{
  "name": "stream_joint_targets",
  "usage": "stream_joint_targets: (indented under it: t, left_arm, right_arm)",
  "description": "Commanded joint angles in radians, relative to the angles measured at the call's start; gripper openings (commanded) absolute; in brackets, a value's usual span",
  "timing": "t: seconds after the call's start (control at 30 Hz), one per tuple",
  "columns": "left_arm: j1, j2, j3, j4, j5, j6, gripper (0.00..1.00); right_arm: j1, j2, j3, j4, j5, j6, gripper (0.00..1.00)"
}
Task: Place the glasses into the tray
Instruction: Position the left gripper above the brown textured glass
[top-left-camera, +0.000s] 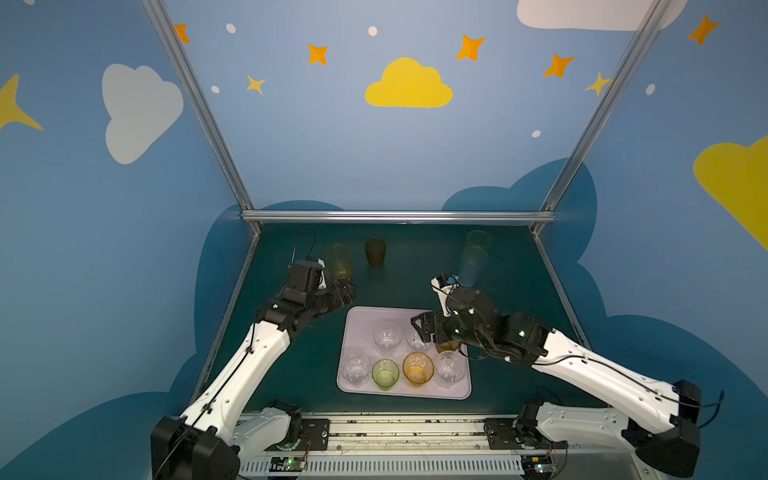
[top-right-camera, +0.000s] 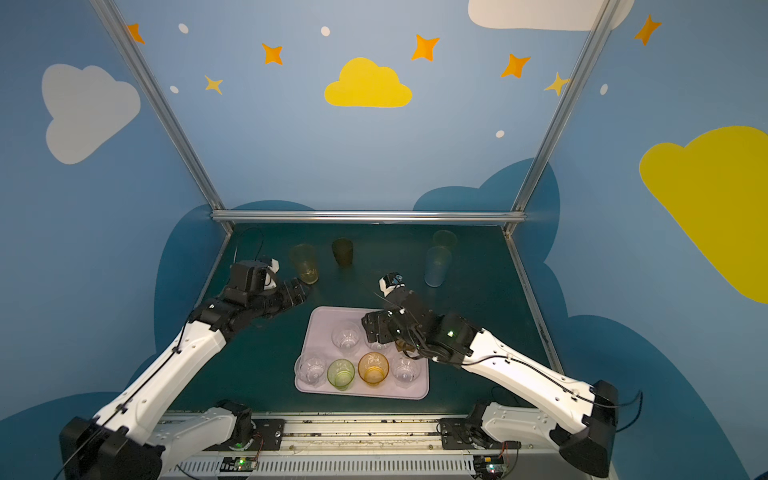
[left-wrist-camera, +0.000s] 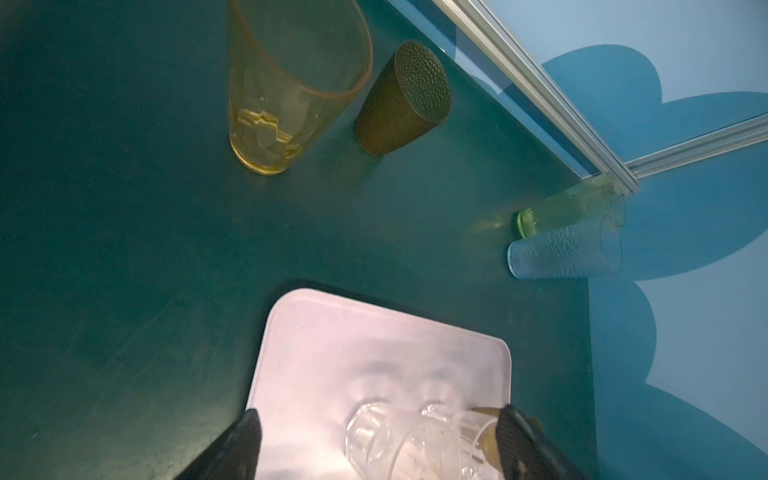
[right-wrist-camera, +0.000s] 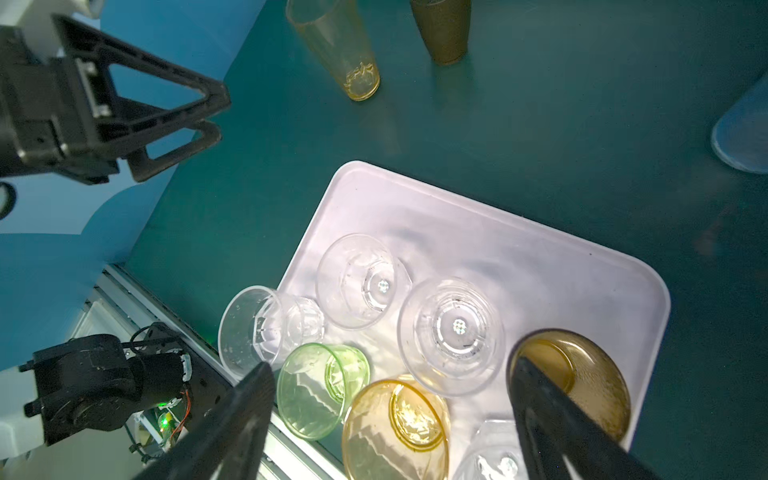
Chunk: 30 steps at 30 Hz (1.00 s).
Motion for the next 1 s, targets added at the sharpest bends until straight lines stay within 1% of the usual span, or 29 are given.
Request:
stream_joint_targets:
  t: [0.0, 0.17, 0.27, 0.33, 0.43, 0.6, 0.73, 0.8, 0.9, 0.97]
  left_arm:
    - [-0.043, 0.091, 0.089, 0.047, -0.117, -0.013, 0.85]
    - [-0.107, 0.288, 0.258, 0.015, -0.169, 0.023, 0.81]
    - [-0.123, 0.403, 0.354, 0.007, -0.159, 0.047, 0.80]
    - [-0.128, 0.479, 0.436, -0.028, -0.165, 0.063, 0.80]
    - [-0.142, 0.591, 0.567, -0.065, -0.172, 0.132, 0.81]
    - [-0.152, 0.793, 0.833, -0.187, -0.177, 0.263, 0.81]
    - [-0.151, 0.973, 1.089, -0.361, -0.192, 0.327, 0.79]
    - [-0.150, 1.046, 1.193, -0.421, -0.190, 0.349, 0.77]
    - [-0.149, 1.125, 1.301, -0.465, -0.191, 0.362, 0.77]
    - [-0.147, 1.151, 1.329, -0.468, -0.182, 0.369, 0.76]
  right_arm:
    - [-0.011, -0.109, -0.075, 0.048, 0.040, 0.017, 0.88]
    - [-0.023, -0.260, -0.187, 0.063, 0.076, 0.025, 0.88]
    - [-0.027, -0.325, -0.231, 0.058, 0.092, 0.031, 0.88]
    - [-0.029, -0.357, -0.255, 0.054, 0.105, 0.032, 0.88]
    - [-0.035, -0.401, -0.286, 0.045, 0.128, 0.036, 0.88]
    - [-0.043, -0.441, -0.322, 0.042, 0.147, 0.036, 0.88]
    - [-0.051, -0.455, -0.332, 0.025, 0.158, 0.038, 0.88]
    - [-0.054, -0.458, -0.333, 0.019, 0.166, 0.042, 0.88]
    - [-0.060, -0.463, -0.340, 0.014, 0.170, 0.049, 0.88]
    - [-0.062, -0.466, -0.344, 0.014, 0.166, 0.055, 0.88]
